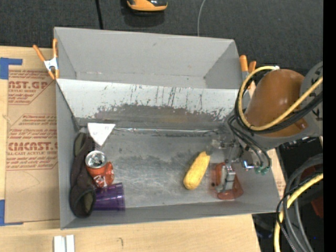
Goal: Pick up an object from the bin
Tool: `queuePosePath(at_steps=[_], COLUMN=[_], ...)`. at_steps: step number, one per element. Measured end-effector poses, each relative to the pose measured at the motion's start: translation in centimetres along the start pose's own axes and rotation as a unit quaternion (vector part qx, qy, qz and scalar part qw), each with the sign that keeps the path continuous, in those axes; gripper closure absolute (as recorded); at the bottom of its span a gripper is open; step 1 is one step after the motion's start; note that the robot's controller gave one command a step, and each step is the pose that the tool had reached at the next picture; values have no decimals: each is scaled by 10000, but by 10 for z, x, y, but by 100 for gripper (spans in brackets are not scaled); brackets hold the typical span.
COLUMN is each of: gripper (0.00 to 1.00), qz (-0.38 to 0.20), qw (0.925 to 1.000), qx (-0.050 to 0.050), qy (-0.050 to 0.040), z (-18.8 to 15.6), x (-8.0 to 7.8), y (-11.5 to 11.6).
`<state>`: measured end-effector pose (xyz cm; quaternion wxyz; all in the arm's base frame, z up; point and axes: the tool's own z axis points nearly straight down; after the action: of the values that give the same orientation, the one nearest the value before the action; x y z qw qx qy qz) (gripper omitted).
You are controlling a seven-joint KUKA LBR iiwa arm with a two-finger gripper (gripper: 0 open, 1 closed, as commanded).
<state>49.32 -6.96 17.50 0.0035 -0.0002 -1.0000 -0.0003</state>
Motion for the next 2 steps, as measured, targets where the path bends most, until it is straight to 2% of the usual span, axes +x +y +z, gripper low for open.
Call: queuePosePath(at_steps=[1, 2], gripper=[0, 0], qz=[-6, -204], qw=[10000, 9998], qx=[5, 10], qy=[-38, -73], z=[-4, 55], x=[-2, -18], y=[0, -7])
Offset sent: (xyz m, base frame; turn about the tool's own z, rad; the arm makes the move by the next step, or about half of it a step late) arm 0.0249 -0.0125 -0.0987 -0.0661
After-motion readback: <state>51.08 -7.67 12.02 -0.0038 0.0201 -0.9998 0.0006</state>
